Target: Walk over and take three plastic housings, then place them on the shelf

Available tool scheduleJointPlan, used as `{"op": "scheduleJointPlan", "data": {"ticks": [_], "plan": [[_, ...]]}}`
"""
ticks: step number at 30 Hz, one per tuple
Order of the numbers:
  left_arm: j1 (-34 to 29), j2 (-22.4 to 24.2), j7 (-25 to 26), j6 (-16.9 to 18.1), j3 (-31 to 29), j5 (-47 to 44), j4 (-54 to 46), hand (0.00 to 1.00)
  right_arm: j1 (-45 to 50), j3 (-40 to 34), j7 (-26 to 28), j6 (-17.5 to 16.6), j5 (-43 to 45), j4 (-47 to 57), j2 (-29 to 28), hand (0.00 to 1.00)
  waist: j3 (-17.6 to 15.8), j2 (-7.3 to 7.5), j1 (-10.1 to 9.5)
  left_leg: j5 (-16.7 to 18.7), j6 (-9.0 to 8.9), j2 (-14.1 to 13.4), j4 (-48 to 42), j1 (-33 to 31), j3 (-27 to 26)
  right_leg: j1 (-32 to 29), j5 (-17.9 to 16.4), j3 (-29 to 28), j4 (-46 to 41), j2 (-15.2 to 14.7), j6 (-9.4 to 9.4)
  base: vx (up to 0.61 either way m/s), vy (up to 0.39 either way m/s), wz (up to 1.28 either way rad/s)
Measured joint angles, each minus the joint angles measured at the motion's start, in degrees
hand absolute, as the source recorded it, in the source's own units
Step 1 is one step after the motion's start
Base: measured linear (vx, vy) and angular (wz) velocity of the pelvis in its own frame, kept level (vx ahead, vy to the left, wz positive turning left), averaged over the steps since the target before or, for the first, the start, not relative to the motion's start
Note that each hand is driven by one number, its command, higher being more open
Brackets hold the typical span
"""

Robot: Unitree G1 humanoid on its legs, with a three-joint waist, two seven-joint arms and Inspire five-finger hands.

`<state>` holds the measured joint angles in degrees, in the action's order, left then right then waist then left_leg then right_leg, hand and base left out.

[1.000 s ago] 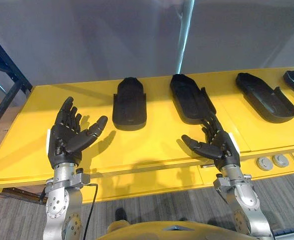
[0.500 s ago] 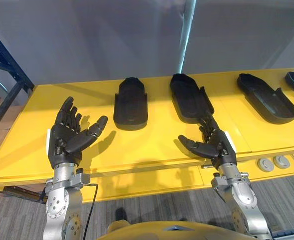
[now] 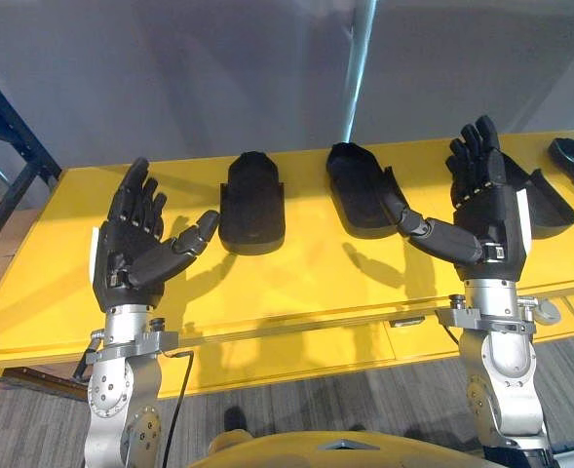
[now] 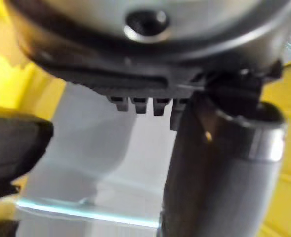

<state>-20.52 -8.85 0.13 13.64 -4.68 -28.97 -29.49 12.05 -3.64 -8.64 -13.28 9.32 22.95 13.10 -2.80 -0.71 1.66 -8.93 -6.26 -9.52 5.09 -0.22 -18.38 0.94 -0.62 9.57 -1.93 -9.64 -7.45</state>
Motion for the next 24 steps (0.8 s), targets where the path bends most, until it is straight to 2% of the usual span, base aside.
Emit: {"op": "scheduleJointPlan", "data": {"ticks": [3, 5, 7, 8, 11, 12, 14, 16, 18, 19, 20, 22, 24], "plan": [[0.8, 0.0, -0.8, 0.5, 3.0, -0.2, -0.5, 1.0, 2.3, -1.5, -4.3, 3.8, -2.8, 0.0, -1.9, 1.0, 0.1, -0.2, 0.55, 0.9, -0.26, -0.2, 0.0, 2.4, -3.9, -0.5, 0.6, -3.8, 0.1, 0.2, -0.39, 0.03, 0.012, -0.7], [1.0, 0.0, -0.7, 0.5, 6.2, -0.4, -0.3, 1.0, 4.5, -4.6, -7.3, 7.2, -6.0, -0.3, -3.1, 1.0, 0.1, -0.21, 2.04, 1.7, -0.68, -0.4, -0.1, 4.0, -7.8, -1.6, 1.6, -7.9, 0.3, 0.7, -0.34, 0.04, 0.014, -0.88], [1.2, 0.0, 0.2, 0.5, 9.1, -0.4, -0.3, 1.0, 6.8, -7.5, -9.3, 9.1, -9.3, -0.3, -4.3, 1.0, 0.1, -0.06, 3.09, 2.3, -1.12, -0.8, -0.2, 5.3, -11.0, -1.9, 2.4, -10.7, 1.0, 1.3, -0.33, 0.04, 0.005, -0.8], [1.3, 0.0, 0.7, 0.5, 10.1, -0.4, -0.3, 1.0, 7.7, -8.4, -9.9, 9.4, -9.8, -0.3, -4.8, 1.0, 0.1, -0.03, 3.44, 2.5, -1.34, -1.0, -0.2, 5.8, -11.9, -1.8, 2.7, -11.5, 1.2, 1.6, -0.24, 0.05, -0.007, -0.82], [2.8, 0.0, 2.1, 0.4, 13.9, -0.4, -0.2, 1.0, 12.8, -11.5, -11.7, 9.4, -10.0, 0.2, -7.1, 1.0, 0.3, 0.17, 6.21, 3.7, -2.52, -2.2, -0.2, 8.5, -15.7, -2.1, 2.9, -14.9, 1.5, 3.2, 0.0, 0.03, -0.029, -0.71], [3.2, 0.0, 2.6, 0.4, 14.7, -0.3, -0.2, 1.0, 15.3, -11.6, -11.7, 9.4, -9.9, 1.3, -7.7, 1.0, 0.9, 0.16, 6.55, 5.1, -3.04, -2.2, -0.2, 9.0, -15.1, -2.9, 2.5, -16.9, 1.6, 4.2, 0.56, 0.02, -0.039, -0.79], [3.2, -0.1, 3.8, 0.7, 14.7, -0.1, -0.2, 1.0, 16.6, -11.6, -11.5, 9.2, -9.9, 2.2, -7.8, 1.0, 1.4, -0.14, 6.5, 6.5, -3.48, -1.6, -0.3, 9.1, -11.8, -3.8, 2.4, -19.0, 1.2, 5.0, 0.61, 0.04, -0.028, -0.71], [3.4, -0.1, 6.4, 0.9, 14.4, -0.1, -0.2, 1.0, 16.7, -11.0, -10.5, 8.6, -9.7, 2.3, -7.7, 1.0, 1.4, -0.08, 6.36, 10.2, -3.24, -1.0, -3.5, 8.4, -5.2, -3.9, 2.3, -21.6, 0.8, 6.1, 1.03, 0.06, -0.018, -0.68], [3.4, -0.1, 8.0, 1.0, 14.1, -0.1, -0.2, 1.0, 15.9, -9.3, -10.2, 7.8, -9.5, 2.3, -6.9, 1.0, 1.3, -0.24, 4.64, 16.7, -1.64, -0.9, -12.2, 5.9, 2.9, -4.1, 2.1, -24.0, -0.6, 7.8, 2.13, 0.04, 0.007, -0.71], [3.4, -0.1, 8.5, 1.0, 13.3, -0.1, -0.3, 1.0, 14.1, -7.6, -10.1, 7.7, -9.5, 2.3, -5.7, 1.0, 1.1, -0.7, 2.86, 20.8, -0.18, -1.2, -19.9, 3.3, 8.8, -4.3, 1.8, -25.8, -1.6, 9.5, 2.66, 0.02, 0.03, -1.0], [3.4, 0.0, 9.3, 1.1, 12.2, 0.1, -0.3, 1.0, 11.2, -5.4, -9.9, 7.6, -9.5, 2.3, -4.4, 1.0, 1.2, -1.44, 1.41, 22.8, -0.09, -1.2, -26.3, 1.0, 15.0, -4.8, 1.5, -27.8, -2.8, 10.7, 3.01, 0.0, 0.058, -0.98], [3.7, 0.1, 9.9, 1.1, 10.8, 0.1, -1.2, 1.0, 6.7, -2.1, -9.7, 6.7, -8.9, 2.3, -2.2, 1.0, 0.9, -2.79, 0.23, 25.1, -0.07, -0.8, -31.4, -1.5, 19.7, -6.4, 1.3, -29.2, -4.8, 11.6, 2.86, -0.02, 0.092, -0.6], [5.2, 0.1, 9.8, 1.6, 10.3, 0.1, -2.8, 1.0, 3.6, 0.3, -9.8, 6.3, -8.9, 2.3, -1.7, 1.0, 0.9, -3.25, -0.19, 27.2, 0.03, -0.4, -31.8, -3.5, 20.0, -10.3, 0.7, -29.2, -8.6, 11.9, 1.75, -0.06, 0.125, -0.12]]}}
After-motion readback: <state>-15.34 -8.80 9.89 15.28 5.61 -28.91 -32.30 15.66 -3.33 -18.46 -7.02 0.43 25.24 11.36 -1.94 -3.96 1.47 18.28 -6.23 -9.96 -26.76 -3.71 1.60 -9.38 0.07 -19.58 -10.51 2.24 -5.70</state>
